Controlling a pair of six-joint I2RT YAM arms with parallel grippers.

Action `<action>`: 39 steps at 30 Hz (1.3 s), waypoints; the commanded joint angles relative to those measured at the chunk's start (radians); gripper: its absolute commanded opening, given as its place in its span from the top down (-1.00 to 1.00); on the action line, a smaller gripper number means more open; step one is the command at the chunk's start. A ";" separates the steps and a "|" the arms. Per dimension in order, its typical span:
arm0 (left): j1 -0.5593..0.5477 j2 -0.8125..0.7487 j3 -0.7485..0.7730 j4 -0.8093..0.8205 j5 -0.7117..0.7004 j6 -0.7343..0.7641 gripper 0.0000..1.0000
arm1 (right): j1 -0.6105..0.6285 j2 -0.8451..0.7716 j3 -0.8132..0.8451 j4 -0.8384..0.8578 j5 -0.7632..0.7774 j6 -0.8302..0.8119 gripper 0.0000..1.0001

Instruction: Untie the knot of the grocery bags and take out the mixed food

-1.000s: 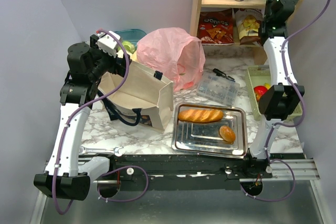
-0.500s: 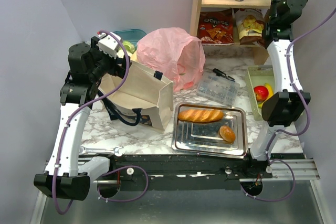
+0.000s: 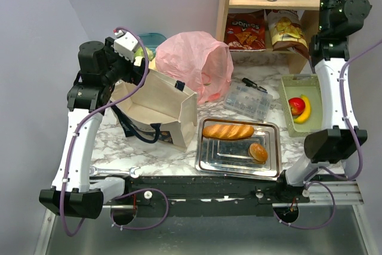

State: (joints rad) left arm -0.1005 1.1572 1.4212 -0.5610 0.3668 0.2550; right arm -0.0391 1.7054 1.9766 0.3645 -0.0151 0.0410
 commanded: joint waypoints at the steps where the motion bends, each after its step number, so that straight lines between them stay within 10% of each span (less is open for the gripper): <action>1: -0.007 0.021 0.061 -0.078 -0.005 0.017 -0.97 | 0.001 -0.106 -0.076 -0.022 -0.105 -0.013 -1.00; 16: -0.192 0.307 0.306 -0.091 -0.058 0.287 -0.97 | 0.002 -0.396 -0.461 -0.421 -0.673 0.074 -0.93; 24: -0.206 0.834 0.892 -0.258 -0.310 0.044 -0.97 | 0.025 -0.420 -0.496 -0.624 -0.748 -0.016 -0.90; 29: -0.215 0.959 0.918 -0.310 -0.313 -0.083 -0.97 | 0.065 -0.382 -0.428 -0.710 -0.743 -0.096 -0.91; 33: -0.211 0.957 0.811 -0.335 -0.197 -0.127 -0.64 | 0.140 -0.336 -0.375 -0.719 -0.702 -0.136 -0.97; 37: -0.184 0.806 0.638 -0.193 0.103 -0.172 0.80 | 0.247 -0.270 -0.322 -0.704 -0.659 -0.169 -1.00; 39: -0.186 0.629 0.424 0.041 0.188 -0.175 1.00 | 0.294 -0.239 -0.307 -0.666 -0.654 -0.169 -1.00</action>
State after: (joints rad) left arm -0.2955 2.0888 2.0930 -0.8219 0.2714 0.1432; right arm 0.1791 1.4071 1.6272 -0.3157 -0.7033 -0.0883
